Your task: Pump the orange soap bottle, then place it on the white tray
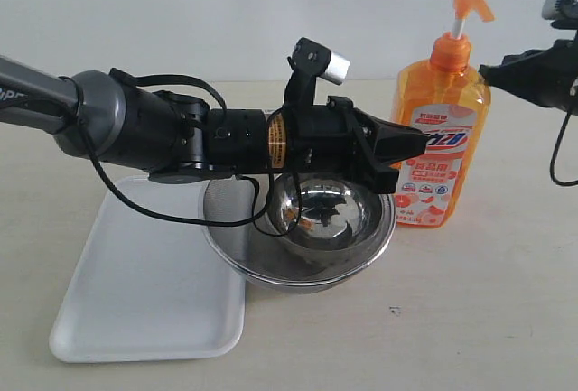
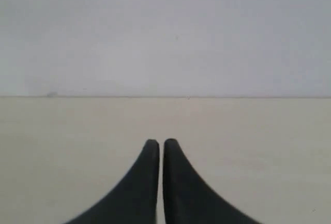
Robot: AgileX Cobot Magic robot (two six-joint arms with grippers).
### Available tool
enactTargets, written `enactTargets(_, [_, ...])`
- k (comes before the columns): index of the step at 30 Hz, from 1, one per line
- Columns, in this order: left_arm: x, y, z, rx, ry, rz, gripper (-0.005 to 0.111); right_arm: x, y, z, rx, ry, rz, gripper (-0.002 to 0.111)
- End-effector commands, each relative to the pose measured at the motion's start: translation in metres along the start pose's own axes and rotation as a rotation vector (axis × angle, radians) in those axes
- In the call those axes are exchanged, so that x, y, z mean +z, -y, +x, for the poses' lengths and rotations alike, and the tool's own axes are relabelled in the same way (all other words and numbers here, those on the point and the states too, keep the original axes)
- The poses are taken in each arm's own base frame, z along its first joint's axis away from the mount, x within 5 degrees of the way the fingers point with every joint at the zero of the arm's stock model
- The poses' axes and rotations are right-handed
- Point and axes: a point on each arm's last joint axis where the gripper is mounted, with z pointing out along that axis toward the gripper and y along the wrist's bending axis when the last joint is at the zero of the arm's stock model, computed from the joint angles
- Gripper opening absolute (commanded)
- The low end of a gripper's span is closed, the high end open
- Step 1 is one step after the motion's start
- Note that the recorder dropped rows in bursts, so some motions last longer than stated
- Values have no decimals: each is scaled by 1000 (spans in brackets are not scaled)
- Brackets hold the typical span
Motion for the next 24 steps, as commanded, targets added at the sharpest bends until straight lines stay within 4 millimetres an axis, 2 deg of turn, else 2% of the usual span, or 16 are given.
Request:
enactTargets(1, [1, -1, -1, 2, -5, -22, 5, 4, -8, 1, -28, 4, -23, 0])
enactTargets(6, [1, -1, -2, -1, -4, -24, 5, 4, -8, 5, -48, -37, -16, 0])
enactTargets(11, [1, -1, -2, -4, -1, -27, 5, 5, -6, -10, 19, 96, 1, 0])
enactTargets(13, [1, -1, -2, -4, -1, -27, 5, 12, -4, -6, 20, 83, 5, 0])
enactTargets(18, [1, -2, -3, -11, 9, -35, 5, 27, -14, 5, 16, 90, -34, 0])
enactTargets(24, [1, -2, -3, -11, 9, -35, 5, 37, -25, 6, 4, 90, -66, 0])
